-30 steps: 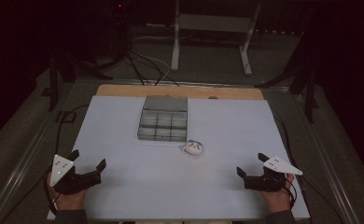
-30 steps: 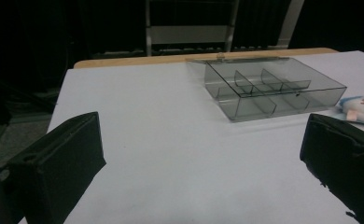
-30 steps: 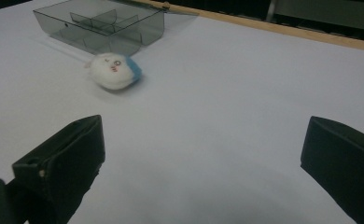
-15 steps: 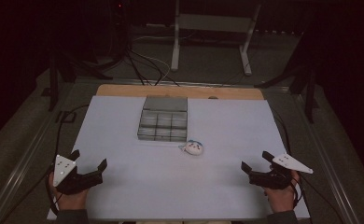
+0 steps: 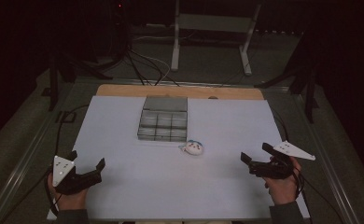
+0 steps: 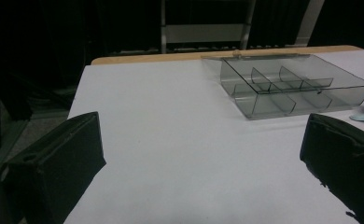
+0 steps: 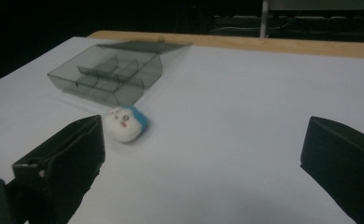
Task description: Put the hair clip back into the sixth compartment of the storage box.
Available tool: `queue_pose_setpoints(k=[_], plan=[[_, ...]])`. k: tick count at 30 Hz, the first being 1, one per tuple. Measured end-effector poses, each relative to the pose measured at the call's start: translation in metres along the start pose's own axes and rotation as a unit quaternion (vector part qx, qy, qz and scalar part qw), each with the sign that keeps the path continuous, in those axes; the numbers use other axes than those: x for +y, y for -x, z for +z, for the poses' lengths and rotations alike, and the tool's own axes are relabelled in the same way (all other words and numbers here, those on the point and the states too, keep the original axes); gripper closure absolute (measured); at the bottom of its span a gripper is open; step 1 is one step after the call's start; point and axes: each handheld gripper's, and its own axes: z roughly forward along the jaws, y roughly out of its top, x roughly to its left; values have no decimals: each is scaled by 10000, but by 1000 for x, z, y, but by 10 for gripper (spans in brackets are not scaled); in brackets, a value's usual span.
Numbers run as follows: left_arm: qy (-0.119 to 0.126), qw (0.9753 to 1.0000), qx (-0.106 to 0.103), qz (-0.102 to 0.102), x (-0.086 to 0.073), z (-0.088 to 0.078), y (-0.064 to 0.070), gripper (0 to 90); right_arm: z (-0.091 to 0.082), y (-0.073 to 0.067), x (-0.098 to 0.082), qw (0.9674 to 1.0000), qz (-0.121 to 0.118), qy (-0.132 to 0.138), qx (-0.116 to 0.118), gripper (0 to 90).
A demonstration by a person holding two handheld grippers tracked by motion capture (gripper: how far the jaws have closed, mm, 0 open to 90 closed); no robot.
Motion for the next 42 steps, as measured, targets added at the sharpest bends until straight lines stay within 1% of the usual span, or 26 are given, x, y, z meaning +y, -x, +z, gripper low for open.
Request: queue_pose_setpoints(k=[4, 9, 13, 14, 16, 17, 19, 21, 23, 30, 42], plan=[[22, 10000, 31, -9, 0, 0, 0, 6, 3, -3, 12, 10000, -10, 25, -28, 0], [9, 10000, 52, -25, -1, 0, -1, 6, 10, -6, 23, 10000, 69, -11, -20, 0], [-8, 10000, 73, -13, -2, 0, -1, 6, 15, -10, 27, 9999, 139, -54, -19, 0], [-3, 10000, 73, -18, -2, 0, -1, 6, 19, -11, 28, 9998, 198, -91, -31, 0], [-4, 10000, 79, -17, -2, 0, -2, 6, 19, -11, 28, 9998, 198, -91, -31, 0], [-10, 9999, 101, -18, -2, -1, -2, 6, 25, -13, 30, 9995, 296, -135, -33, 0], [-4, 9999, 105, -28, -2, 0, -2, 6, 29, -16, 31, 9995, 278, -151, -90, 0], [-8, 9999, 146, -31, -2, 0, -2, 6, 31, -17, 32, 9995, 274, -153, -96, 0], [-2, 9999, 166, -38, -2, -1, -3, 6, 37, -20, 34, 9995, 272, -144, -65, 0], [-16, 9998, 171, -40, -2, -1, -4, 6, 52, -26, 37, 9993, 288, -243, 25, 0], [-18, 9998, 193, -74, -2, 0, -5, 6, 80, -40, 41, 9985, 319, -397, 212, 0]])
